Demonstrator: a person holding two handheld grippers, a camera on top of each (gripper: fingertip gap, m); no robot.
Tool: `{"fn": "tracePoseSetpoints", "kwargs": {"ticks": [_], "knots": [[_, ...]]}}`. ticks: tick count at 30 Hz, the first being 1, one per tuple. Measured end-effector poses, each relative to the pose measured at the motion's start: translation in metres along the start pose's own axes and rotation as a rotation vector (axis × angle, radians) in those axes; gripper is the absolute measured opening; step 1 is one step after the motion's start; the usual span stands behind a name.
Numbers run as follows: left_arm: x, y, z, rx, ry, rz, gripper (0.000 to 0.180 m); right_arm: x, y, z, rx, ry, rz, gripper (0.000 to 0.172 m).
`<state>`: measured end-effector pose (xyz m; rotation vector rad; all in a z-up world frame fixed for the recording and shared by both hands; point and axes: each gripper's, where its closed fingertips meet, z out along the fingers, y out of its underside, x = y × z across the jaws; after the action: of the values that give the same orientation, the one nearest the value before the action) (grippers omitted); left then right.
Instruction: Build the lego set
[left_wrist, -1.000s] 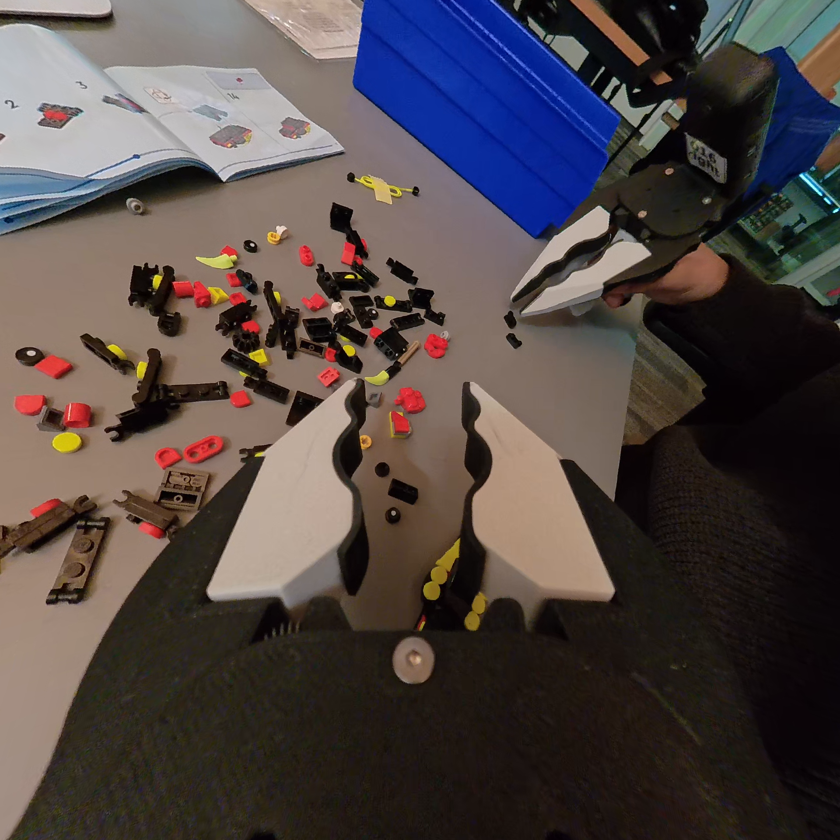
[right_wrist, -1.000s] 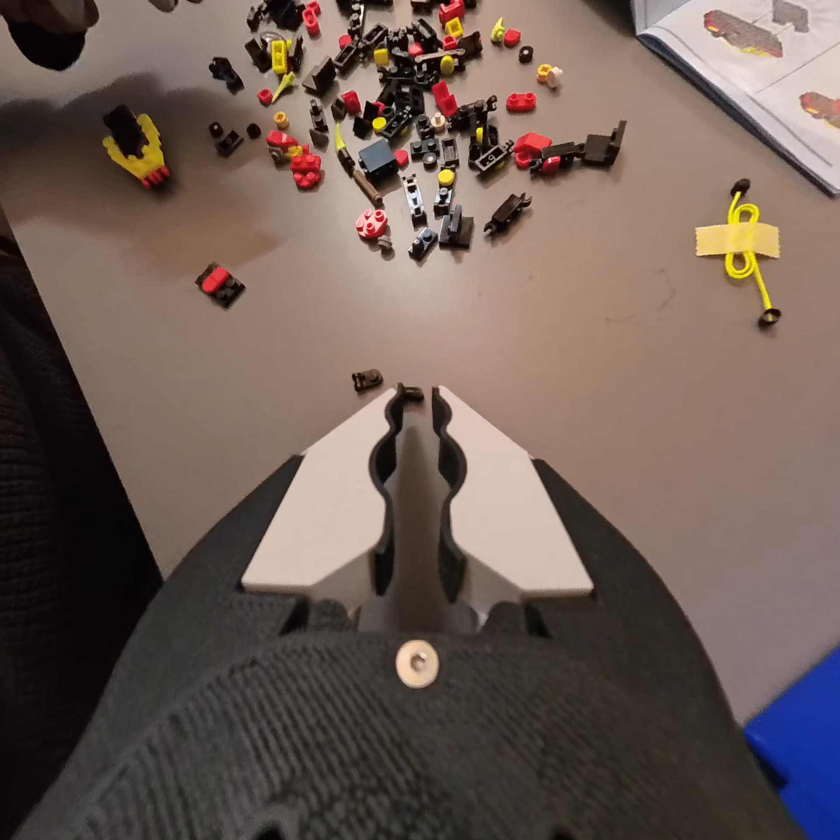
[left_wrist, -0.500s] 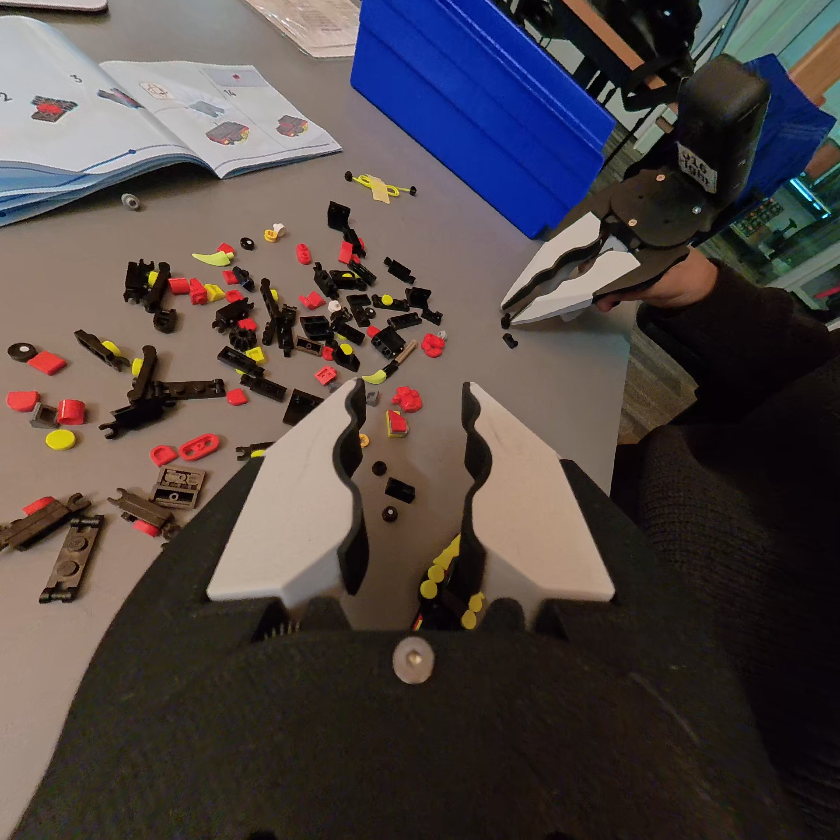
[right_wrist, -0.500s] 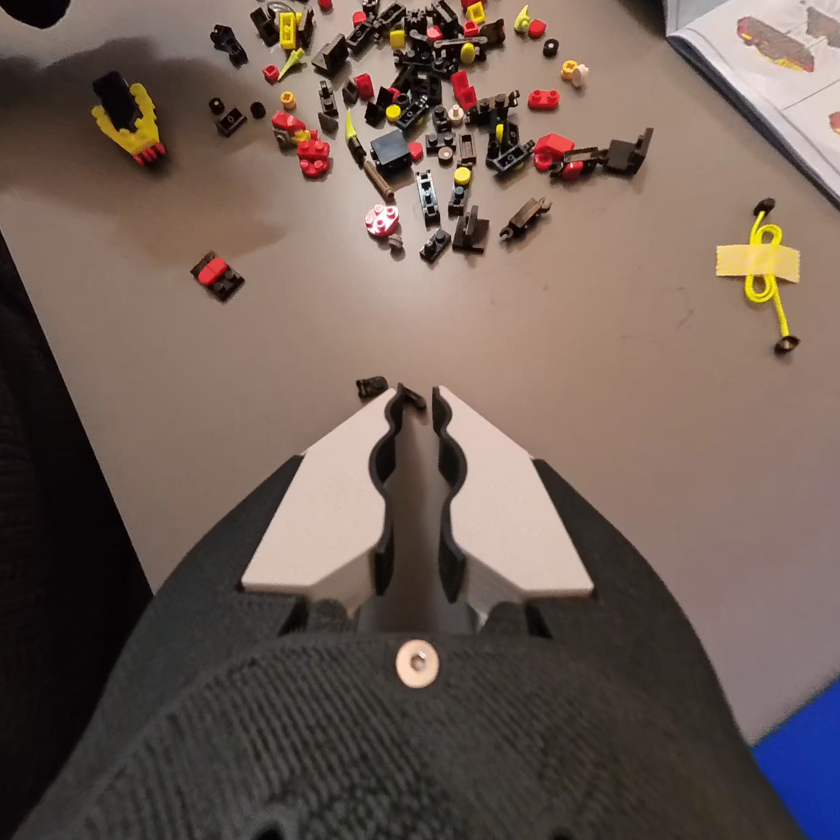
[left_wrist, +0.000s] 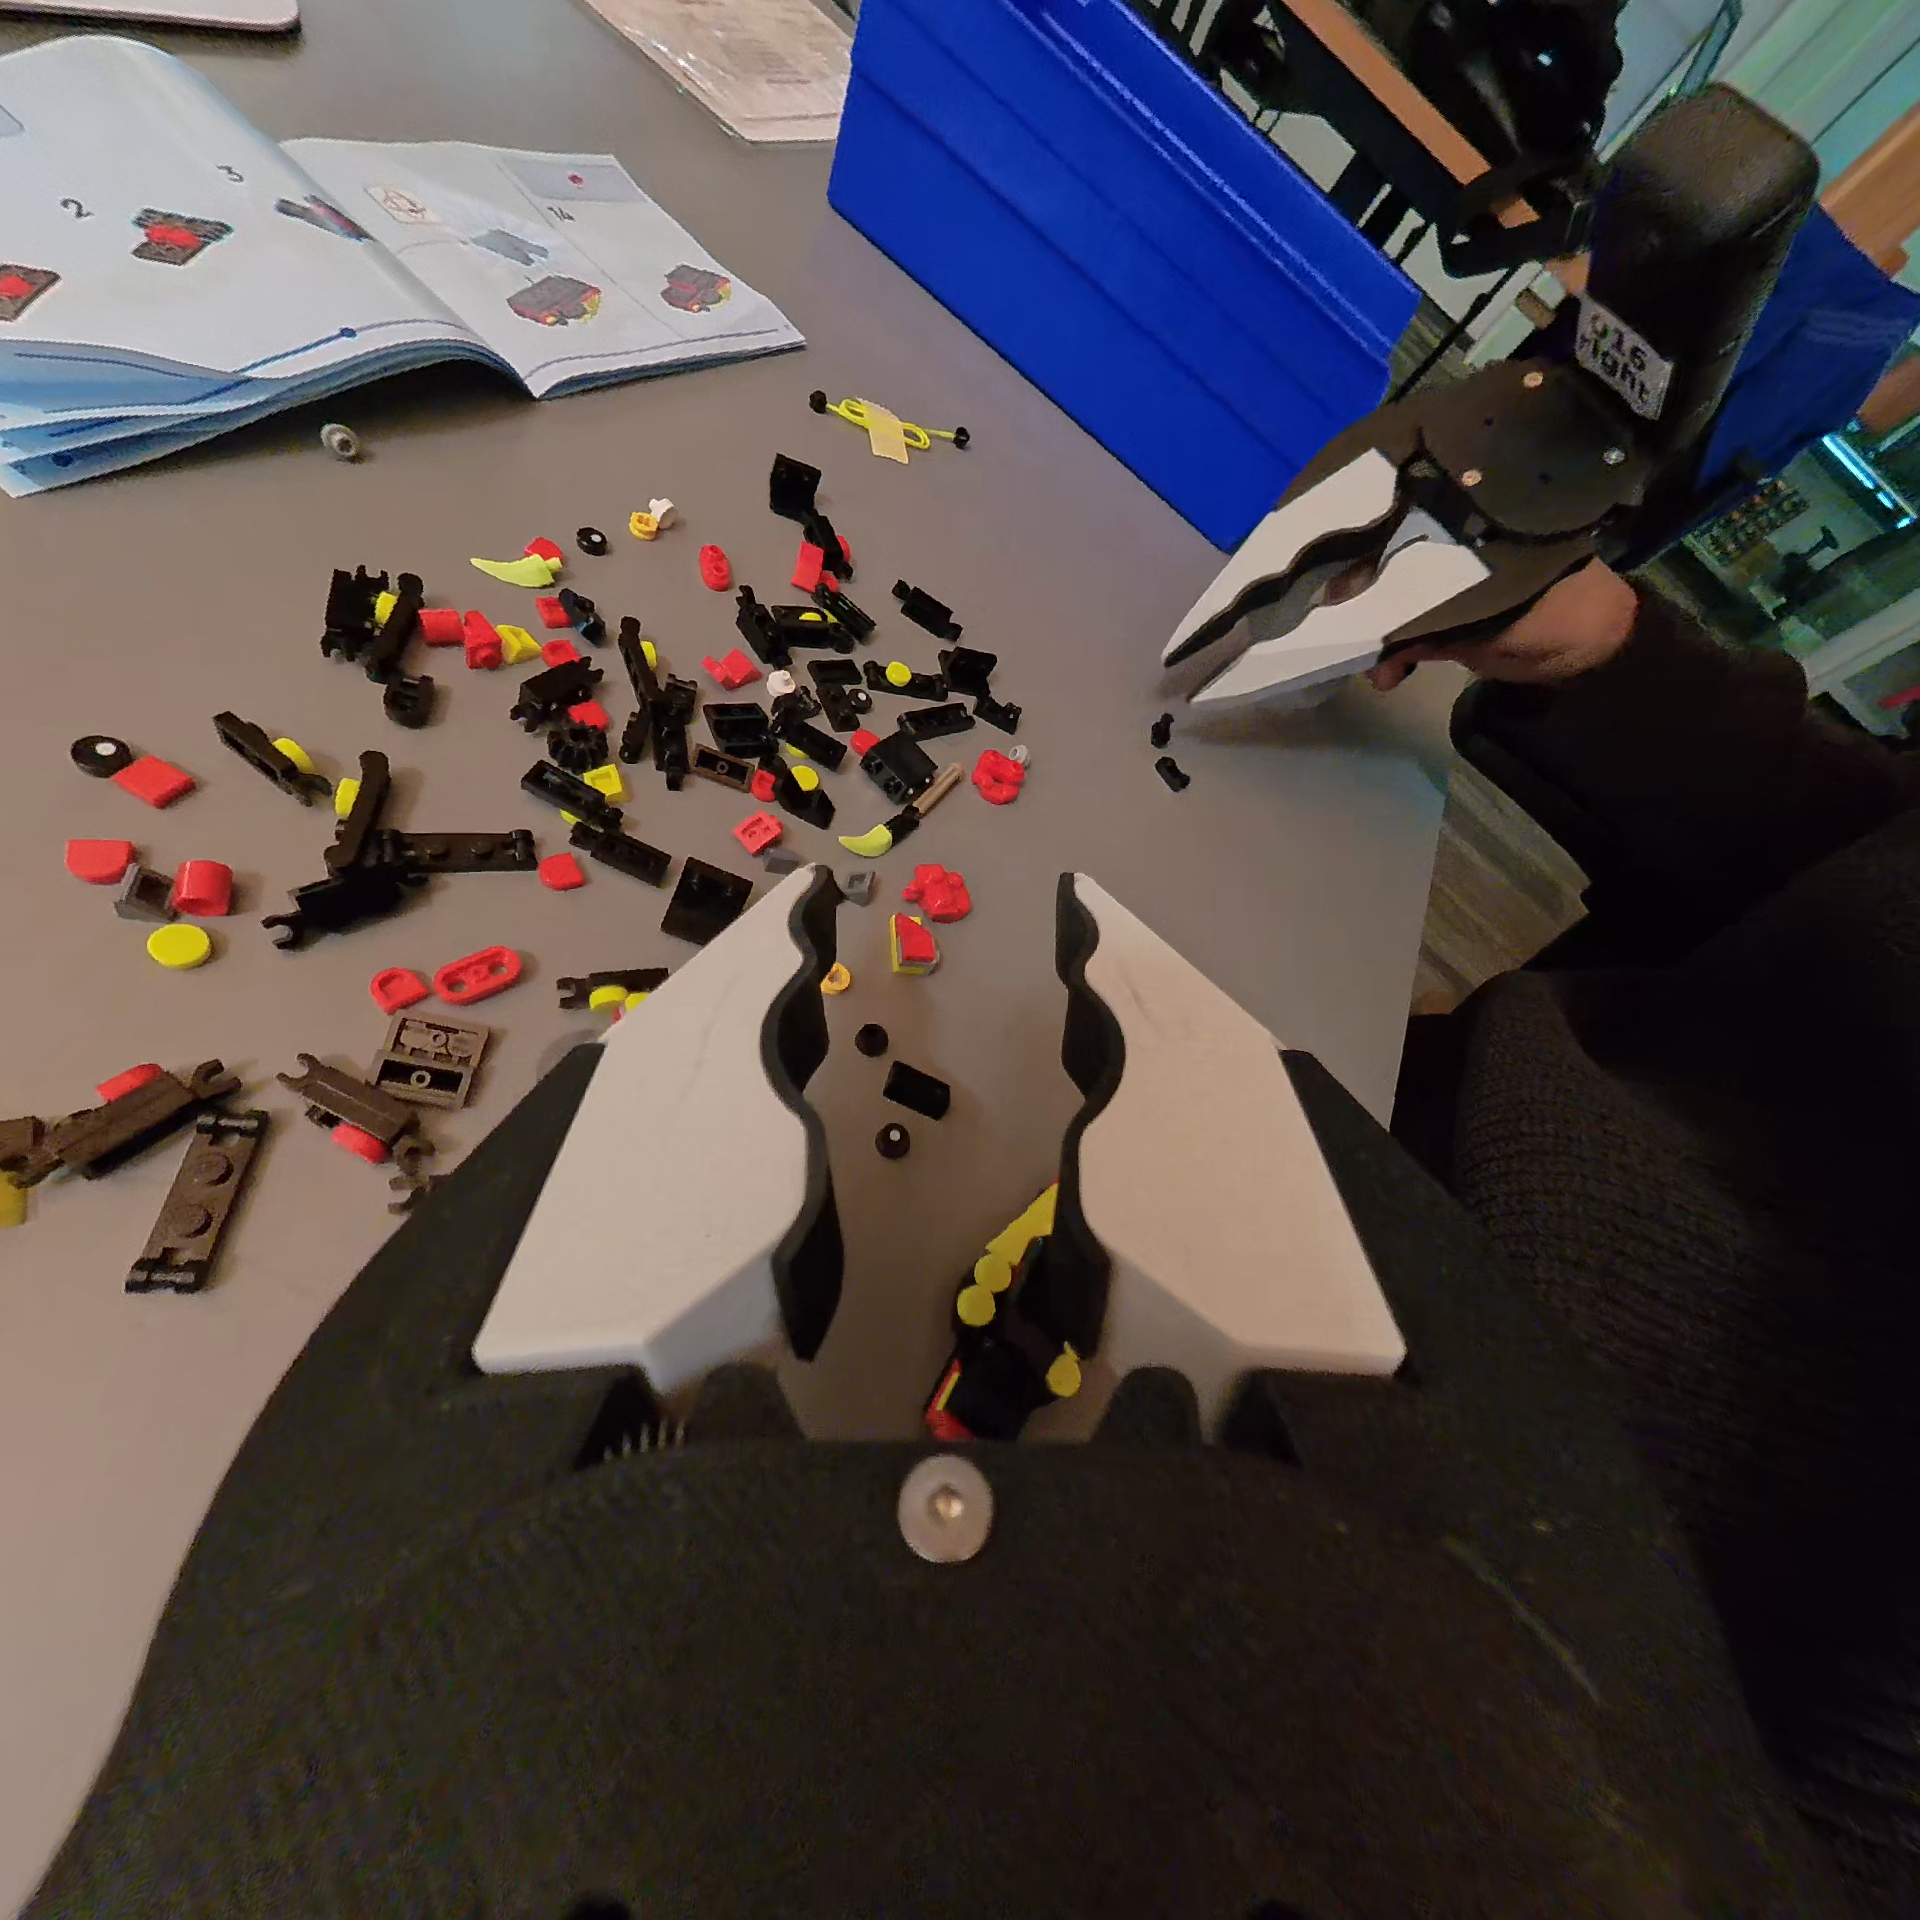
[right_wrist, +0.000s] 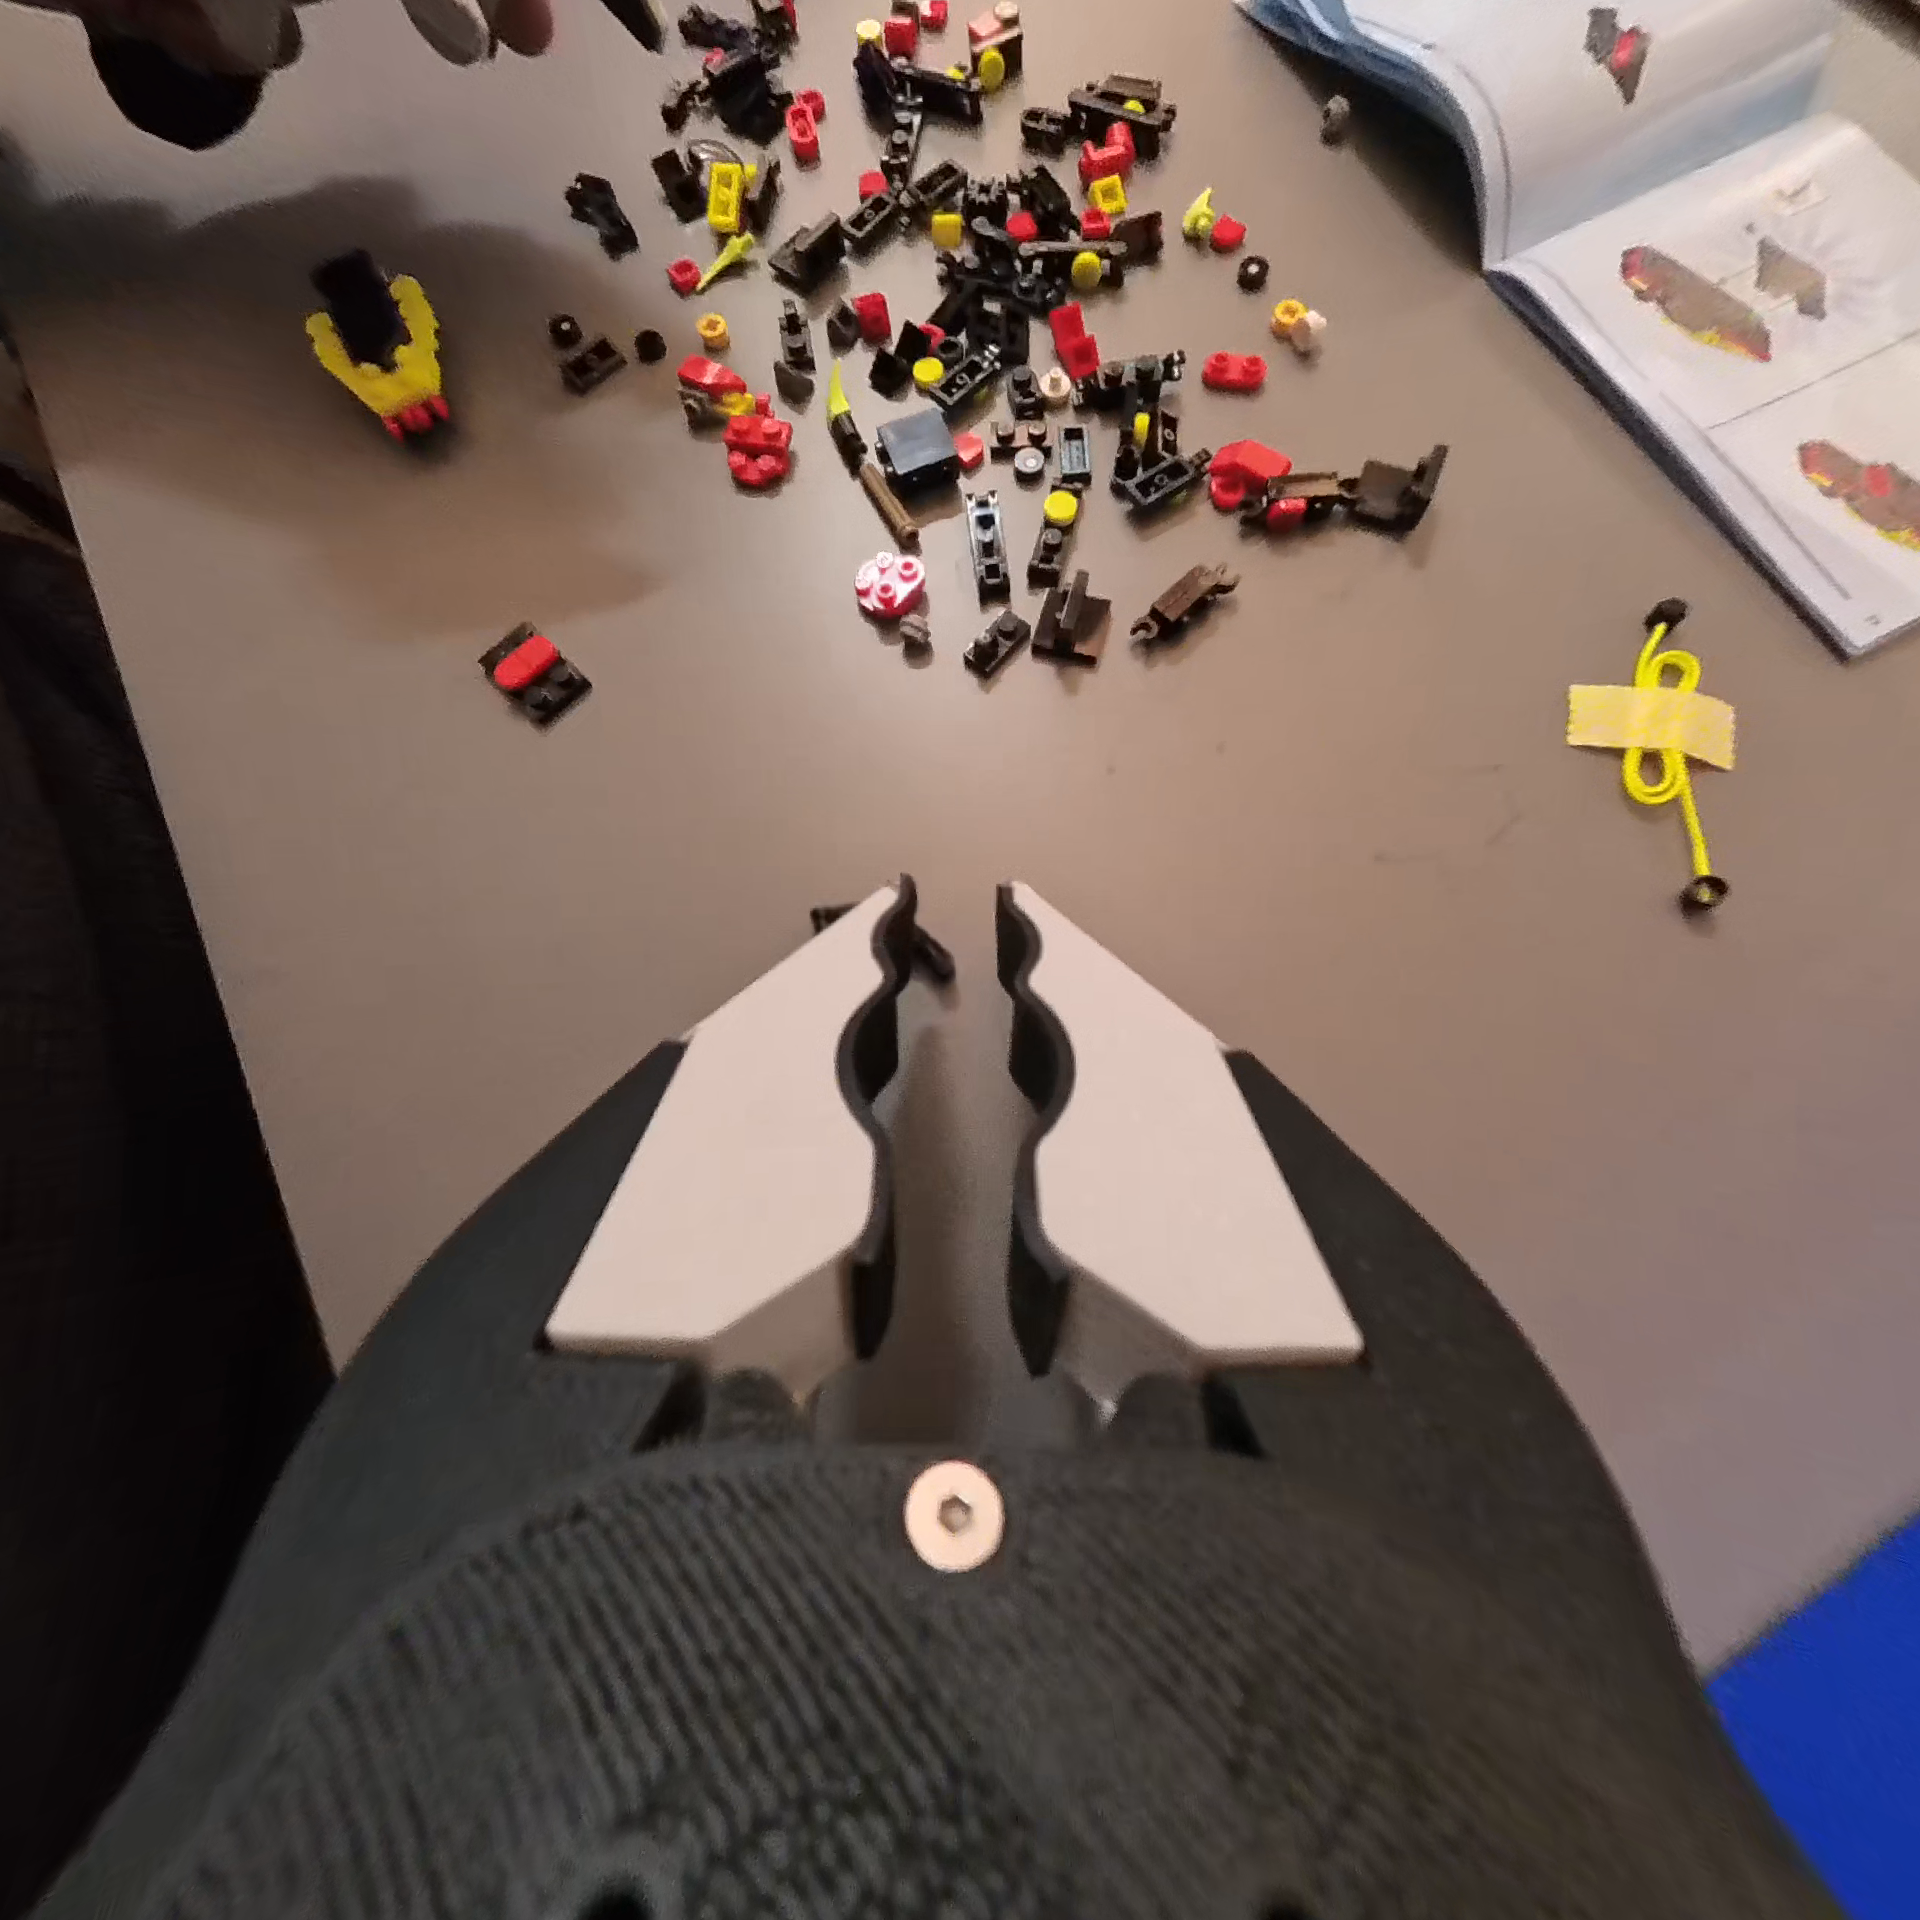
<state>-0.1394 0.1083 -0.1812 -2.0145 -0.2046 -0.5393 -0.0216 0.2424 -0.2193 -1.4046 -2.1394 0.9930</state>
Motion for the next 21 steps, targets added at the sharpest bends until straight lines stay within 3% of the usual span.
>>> {"fn": "tracePoseSetpoints", "kwargs": {"ticks": [11,15,21], "knots": [[0.0,0.0,-0.003,0.005,-0.003,-0.005,0.04,-0.003,0.019,0.006,-0.114,-0.012,-0.076,0.011],[-0.001,0.001,-0.004,0.006,-0.004,-0.009,0.04,-0.003,0.016,0.008,-0.106,-0.007,-0.08,0.003],[-0.002,0.001,-0.004,0.005,-0.01,-0.014,0.041,0.001,0.012,0.006,-0.105,-0.017,0.064,0.003]]}}
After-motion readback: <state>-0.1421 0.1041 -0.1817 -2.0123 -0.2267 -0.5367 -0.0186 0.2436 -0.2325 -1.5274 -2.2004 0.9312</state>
